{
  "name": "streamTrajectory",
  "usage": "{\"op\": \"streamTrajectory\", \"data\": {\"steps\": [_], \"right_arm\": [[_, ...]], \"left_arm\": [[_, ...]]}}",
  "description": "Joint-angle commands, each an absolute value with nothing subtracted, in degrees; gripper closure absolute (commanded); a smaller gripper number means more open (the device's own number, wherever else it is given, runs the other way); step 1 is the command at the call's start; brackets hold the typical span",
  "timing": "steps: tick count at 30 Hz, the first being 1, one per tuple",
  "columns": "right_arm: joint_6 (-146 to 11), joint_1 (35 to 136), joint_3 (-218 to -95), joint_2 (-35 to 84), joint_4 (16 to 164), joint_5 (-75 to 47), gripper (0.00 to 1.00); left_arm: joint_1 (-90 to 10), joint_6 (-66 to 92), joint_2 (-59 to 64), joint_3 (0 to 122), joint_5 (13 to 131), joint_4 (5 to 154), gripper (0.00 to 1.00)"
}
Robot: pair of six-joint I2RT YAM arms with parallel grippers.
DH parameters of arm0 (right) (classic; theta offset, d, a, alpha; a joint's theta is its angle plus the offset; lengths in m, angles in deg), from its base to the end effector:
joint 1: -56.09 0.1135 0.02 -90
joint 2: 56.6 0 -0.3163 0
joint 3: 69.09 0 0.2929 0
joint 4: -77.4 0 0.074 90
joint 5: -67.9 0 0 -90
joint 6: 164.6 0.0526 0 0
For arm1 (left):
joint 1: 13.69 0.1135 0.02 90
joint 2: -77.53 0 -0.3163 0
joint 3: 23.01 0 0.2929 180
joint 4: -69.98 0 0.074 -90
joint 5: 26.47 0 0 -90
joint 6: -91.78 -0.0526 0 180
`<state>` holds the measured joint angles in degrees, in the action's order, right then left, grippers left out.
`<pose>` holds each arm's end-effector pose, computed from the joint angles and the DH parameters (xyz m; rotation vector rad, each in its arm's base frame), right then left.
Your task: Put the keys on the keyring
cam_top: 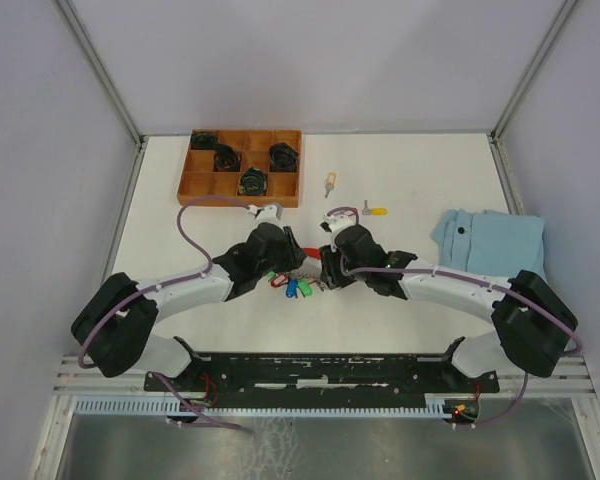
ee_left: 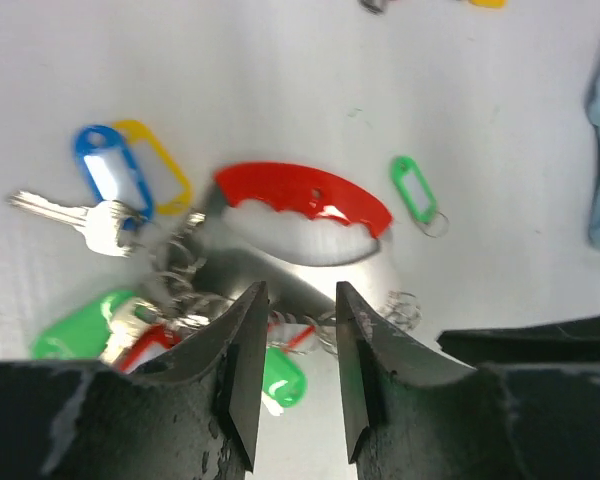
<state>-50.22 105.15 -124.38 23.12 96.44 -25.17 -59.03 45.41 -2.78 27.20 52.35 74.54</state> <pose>0.2132 0.2414 0.2165 -0.4860 2.3510 0.5655 0.2346 -0.2229 0.2070 -0.0815 2.2415 -0.6666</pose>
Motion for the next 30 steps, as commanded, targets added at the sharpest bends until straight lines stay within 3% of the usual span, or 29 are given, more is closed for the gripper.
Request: {"op": "streamTrajectory", "data": {"steps": [1,8,22,30], "right_arm": [[-47.3,105.5,-131.5,27.6,98.9,-26.5,0.55],[-48.6,105.4,-139.6,35.7,107.0,-27.2,0.58],[-51.5,104.6,-144.9,44.1,109.8,-24.3,0.60],[-51.9,104.4,-145.5,44.7,111.6,-21.1,0.70]], "left_arm": [[-51.9,37.8,-3.4,28.4,59.1,77.6,0.60],[-45.3,32.3,-9.4,32.0,64.0,78.7,0.61],[-45.0,33.7,-15.9,31.2,69.1,76.8,0.67],[-45.2,36.1,-14.7,27.8,70.3,74.9,0.69]]}}
